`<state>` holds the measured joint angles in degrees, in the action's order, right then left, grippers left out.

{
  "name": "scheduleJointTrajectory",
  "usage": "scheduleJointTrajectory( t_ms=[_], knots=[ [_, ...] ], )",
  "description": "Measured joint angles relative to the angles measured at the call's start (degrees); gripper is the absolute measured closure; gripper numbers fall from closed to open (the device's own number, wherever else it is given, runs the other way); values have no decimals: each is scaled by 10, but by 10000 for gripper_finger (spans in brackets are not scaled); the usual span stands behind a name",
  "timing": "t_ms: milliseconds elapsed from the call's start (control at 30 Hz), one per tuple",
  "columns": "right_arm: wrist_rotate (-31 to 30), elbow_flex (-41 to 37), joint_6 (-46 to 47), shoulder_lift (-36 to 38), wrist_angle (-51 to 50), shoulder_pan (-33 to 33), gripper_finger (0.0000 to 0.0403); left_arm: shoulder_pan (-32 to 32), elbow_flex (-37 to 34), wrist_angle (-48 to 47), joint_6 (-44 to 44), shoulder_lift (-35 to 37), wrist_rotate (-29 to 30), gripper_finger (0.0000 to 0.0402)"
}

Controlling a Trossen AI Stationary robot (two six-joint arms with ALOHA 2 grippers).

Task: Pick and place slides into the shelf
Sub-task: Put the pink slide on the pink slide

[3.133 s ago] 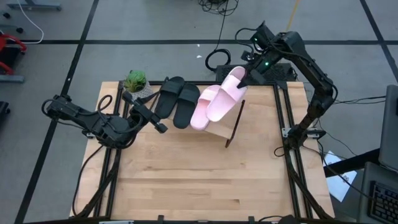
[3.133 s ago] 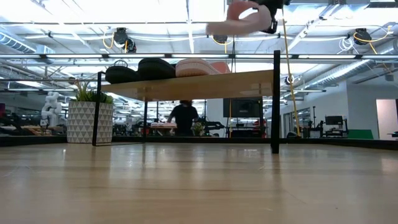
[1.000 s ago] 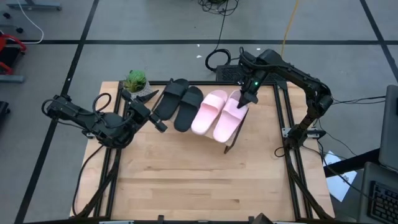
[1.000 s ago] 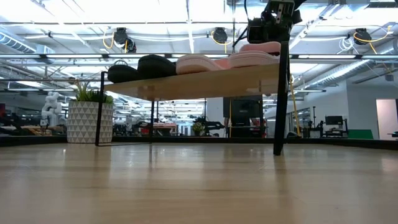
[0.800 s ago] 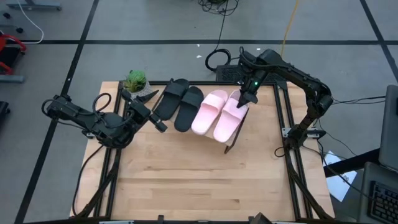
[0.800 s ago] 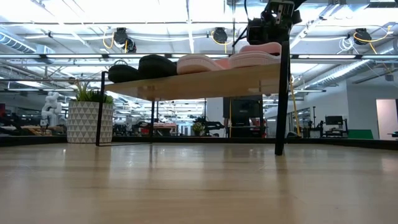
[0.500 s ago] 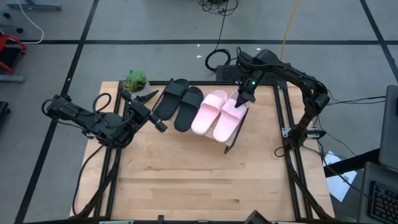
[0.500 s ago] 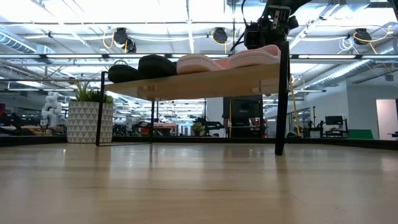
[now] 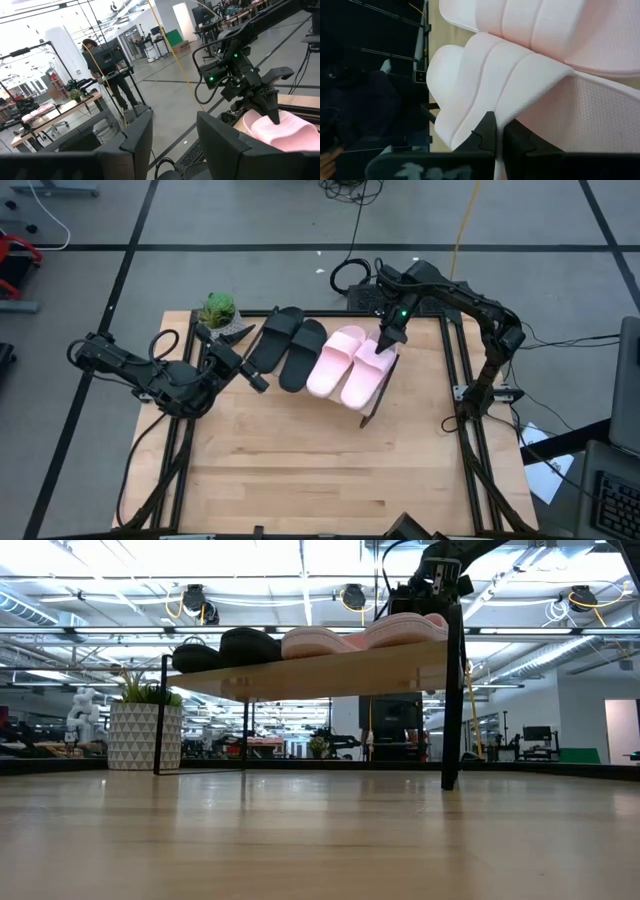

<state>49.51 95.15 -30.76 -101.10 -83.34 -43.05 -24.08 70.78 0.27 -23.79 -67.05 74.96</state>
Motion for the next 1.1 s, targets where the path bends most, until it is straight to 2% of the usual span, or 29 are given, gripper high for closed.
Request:
scheduleJointTrajectory(
  t_ms=[300,900,1100],
  knots=[
    [-4,-1,-3,-1,22,0,403,0,0,0,1,0,0,243],
    [2,-1,2,-1,-11,11,403,0,0,0,2,0,0,243],
    [3,-30,2,0,-9,16,403,0,0,0,-1,0,0,243]
  ],
)
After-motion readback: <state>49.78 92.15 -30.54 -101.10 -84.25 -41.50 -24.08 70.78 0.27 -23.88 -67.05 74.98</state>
